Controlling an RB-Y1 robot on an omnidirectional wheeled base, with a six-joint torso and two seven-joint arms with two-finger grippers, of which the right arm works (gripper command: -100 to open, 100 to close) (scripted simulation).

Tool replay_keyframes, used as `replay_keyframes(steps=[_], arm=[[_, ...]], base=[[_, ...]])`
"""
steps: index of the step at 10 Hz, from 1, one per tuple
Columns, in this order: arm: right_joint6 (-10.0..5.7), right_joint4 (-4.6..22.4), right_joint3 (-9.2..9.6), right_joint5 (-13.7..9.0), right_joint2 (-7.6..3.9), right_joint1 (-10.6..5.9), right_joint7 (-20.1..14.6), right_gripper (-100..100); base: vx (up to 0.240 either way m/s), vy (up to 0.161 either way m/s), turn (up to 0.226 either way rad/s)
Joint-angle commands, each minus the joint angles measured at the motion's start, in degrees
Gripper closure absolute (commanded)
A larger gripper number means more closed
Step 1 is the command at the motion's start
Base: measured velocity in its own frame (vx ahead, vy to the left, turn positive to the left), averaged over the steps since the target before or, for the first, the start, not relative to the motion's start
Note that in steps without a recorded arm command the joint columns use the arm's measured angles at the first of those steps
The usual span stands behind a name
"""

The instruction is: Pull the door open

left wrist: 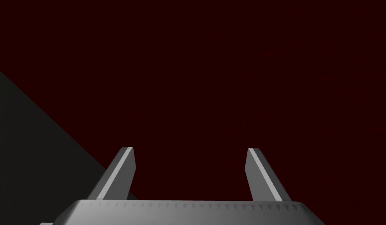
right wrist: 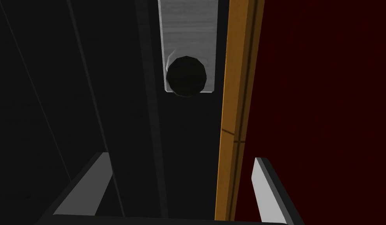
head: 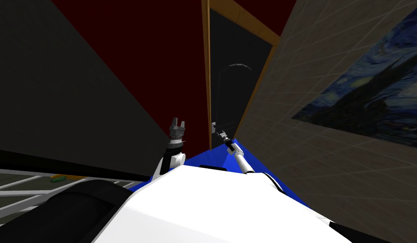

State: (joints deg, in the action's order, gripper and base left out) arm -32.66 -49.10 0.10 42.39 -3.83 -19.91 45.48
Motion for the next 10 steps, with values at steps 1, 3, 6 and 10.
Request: replay_keyframes(steps=[1, 3, 6, 10], arm=[[0.0, 0.0, 0.0, 0.0, 0.0, 0.0, 0.0, -100], [-1.68, 1.49, -1.11, -0.86, -2.36, -0.06, -0.47, -100], [-3.48, 2.94, -2.31, -1.87, -4.92, -0.03, -1.15, -100], [-6.45, 5.32, -4.28, -3.52, -9.09, 0.02, -2.27, -100]], base=[[0.04, -0.034, 0.013], [0.115, 0.125, 0.104], [0.147, 0.151, 0.076], [0.157, 0.144, 0.091]])
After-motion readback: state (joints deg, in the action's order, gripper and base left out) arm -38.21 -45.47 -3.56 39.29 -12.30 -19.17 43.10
